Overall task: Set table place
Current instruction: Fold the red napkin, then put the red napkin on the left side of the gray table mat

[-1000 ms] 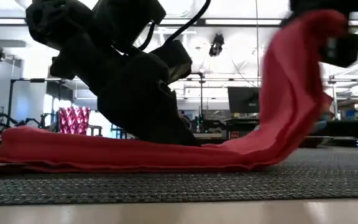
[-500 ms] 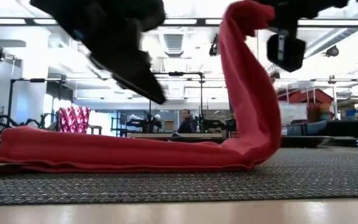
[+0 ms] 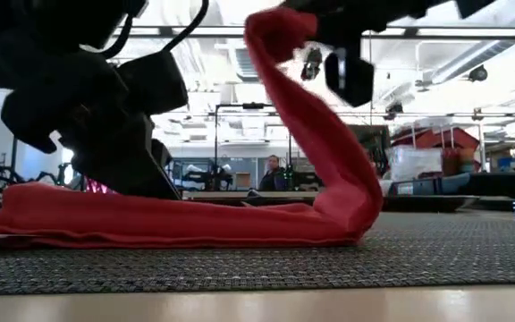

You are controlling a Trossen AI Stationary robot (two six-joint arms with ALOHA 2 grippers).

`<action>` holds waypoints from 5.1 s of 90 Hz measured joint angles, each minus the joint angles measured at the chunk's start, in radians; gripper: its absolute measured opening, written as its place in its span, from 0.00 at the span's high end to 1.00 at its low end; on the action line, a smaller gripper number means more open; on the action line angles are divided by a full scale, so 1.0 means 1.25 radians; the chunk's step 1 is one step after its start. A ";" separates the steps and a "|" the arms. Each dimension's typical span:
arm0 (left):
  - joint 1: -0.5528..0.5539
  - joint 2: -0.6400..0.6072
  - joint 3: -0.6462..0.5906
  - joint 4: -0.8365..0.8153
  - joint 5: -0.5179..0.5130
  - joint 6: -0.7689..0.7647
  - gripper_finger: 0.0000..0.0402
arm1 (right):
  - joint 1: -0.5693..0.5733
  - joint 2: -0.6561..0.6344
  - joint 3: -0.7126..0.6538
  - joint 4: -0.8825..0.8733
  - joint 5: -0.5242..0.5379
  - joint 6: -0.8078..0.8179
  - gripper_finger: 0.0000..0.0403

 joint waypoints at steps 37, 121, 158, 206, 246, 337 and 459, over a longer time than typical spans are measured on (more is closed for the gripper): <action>-0.091 -0.239 0.070 -0.456 0.002 -0.125 0.72 | -0.042 0.159 0.194 -0.127 -0.030 -0.008 1.00; -0.153 -0.281 -0.105 -0.280 -0.023 -0.254 0.72 | -0.077 0.375 0.373 -0.131 -0.134 0.031 0.94; -0.158 -0.359 0.063 -0.570 -0.016 -0.236 0.72 | -0.084 0.359 0.394 -0.115 -0.165 0.000 0.57; -0.147 -0.206 -0.083 -0.157 -0.113 -0.108 0.72 | 0.009 0.264 0.305 -0.386 -0.081 -0.450 0.55; -0.163 -0.151 -0.117 -0.149 -0.038 -0.222 0.72 | 0.012 0.300 0.197 -0.317 -0.034 -0.409 0.64; -0.154 -0.149 -0.040 -0.183 0.094 -0.238 0.72 | -0.067 0.227 0.222 -0.417 0.043 -0.483 0.83; 0.155 0.044 0.254 -0.453 0.293 0.135 0.62 | 0.077 0.125 -0.066 -0.300 0.218 -0.195 0.59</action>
